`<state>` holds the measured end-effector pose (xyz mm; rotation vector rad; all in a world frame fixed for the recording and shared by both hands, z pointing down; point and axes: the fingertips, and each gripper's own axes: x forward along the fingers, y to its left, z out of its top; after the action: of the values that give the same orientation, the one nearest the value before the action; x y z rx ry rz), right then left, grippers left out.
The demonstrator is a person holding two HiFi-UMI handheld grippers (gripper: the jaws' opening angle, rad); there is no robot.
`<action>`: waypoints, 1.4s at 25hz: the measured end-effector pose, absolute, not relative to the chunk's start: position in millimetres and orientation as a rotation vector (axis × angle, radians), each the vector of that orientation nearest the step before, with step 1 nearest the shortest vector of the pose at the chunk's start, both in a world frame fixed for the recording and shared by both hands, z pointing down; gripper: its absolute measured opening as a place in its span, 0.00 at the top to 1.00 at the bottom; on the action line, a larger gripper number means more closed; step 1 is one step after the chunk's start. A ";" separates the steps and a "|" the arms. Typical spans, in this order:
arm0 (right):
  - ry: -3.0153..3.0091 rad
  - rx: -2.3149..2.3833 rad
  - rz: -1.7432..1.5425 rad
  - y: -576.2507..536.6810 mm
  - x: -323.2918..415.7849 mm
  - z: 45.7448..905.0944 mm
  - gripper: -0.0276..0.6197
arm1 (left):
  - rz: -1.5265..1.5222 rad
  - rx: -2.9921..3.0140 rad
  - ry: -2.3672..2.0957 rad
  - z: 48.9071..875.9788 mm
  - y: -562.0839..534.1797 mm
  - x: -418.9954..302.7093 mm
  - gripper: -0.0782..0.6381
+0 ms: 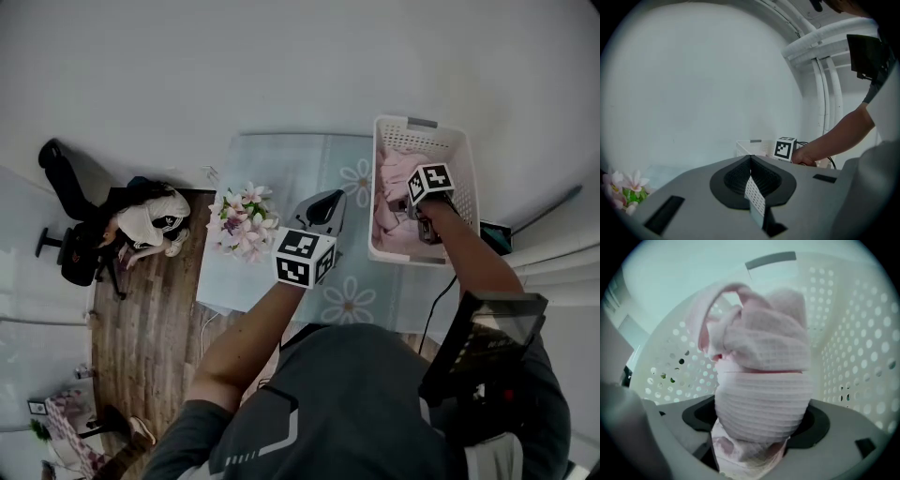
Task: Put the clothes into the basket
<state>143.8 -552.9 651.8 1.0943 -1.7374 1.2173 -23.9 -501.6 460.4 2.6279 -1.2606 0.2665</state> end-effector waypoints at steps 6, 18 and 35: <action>-1.851 1.146 1.168 -551.4 149.0 598.2 0.31 | 0.232 2.636 -1.276 448.7 -485.9 -17.4 0.88; -2.212 1.280 0.952 -520.8 161.7 472.3 0.31 | 0.107 2.627 -1.285 408.7 -452.8 -3.5 0.88; -2.604 1.327 0.617 -439.3 149.7 368.2 0.65 | 0.089 2.659 -1.336 357.9 -393.4 -10.3 0.88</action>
<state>149.7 -439.3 368.2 1.3268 -2.6036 0.6166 -10.3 -393.4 357.9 2.6588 -1.3355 0.0893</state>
